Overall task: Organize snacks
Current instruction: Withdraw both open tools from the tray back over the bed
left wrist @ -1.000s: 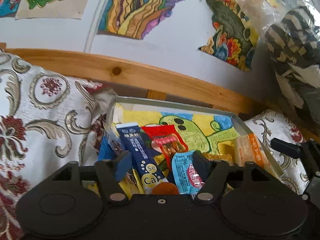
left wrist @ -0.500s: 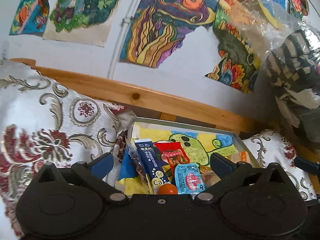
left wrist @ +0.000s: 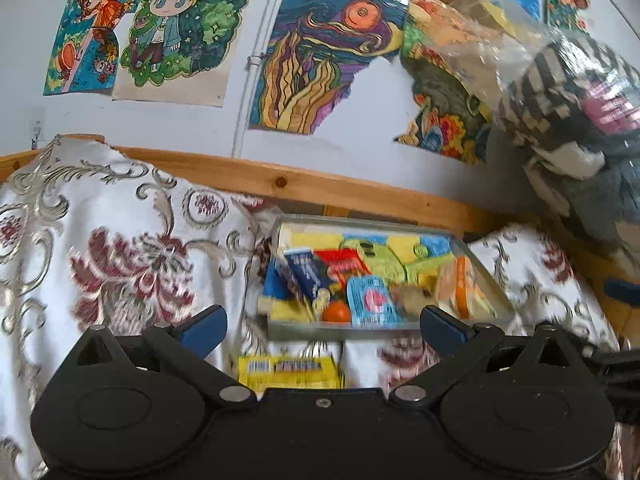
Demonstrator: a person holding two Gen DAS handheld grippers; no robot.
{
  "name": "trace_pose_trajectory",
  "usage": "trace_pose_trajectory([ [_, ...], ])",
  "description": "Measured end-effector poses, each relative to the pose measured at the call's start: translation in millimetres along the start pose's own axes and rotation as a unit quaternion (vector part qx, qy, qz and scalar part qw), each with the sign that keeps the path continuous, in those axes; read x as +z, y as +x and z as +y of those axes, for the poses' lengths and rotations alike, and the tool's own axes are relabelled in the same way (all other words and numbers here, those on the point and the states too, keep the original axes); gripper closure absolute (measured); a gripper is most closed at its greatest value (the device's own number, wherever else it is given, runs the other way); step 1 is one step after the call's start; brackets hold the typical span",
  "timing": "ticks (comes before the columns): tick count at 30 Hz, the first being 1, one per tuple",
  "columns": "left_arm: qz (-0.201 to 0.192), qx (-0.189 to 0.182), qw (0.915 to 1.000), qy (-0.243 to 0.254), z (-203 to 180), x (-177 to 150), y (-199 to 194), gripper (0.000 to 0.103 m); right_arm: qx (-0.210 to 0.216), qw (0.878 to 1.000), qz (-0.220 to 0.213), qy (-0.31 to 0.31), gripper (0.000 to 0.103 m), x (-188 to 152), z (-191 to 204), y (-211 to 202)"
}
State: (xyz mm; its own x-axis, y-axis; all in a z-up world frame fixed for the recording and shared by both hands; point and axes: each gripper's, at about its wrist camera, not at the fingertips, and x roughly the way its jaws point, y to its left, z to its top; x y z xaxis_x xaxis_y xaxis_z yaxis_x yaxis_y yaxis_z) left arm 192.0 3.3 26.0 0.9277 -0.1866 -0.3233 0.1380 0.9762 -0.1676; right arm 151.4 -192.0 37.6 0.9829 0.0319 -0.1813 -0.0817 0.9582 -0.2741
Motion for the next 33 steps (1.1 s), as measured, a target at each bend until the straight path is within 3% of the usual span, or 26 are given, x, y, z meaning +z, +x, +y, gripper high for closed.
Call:
trace_pose_trajectory([
  [15, 0.032, 0.019, 0.9985, 0.040, -7, -47, -74, 0.001, 0.015, 0.999, 0.047, 0.022, 0.000, -23, 0, -74],
  [33, 0.042, 0.024, 0.9974, 0.055, -14, -66, -110, 0.001, 0.007, 0.997, 0.082, 0.003, 0.000, -34, 17, -100],
])
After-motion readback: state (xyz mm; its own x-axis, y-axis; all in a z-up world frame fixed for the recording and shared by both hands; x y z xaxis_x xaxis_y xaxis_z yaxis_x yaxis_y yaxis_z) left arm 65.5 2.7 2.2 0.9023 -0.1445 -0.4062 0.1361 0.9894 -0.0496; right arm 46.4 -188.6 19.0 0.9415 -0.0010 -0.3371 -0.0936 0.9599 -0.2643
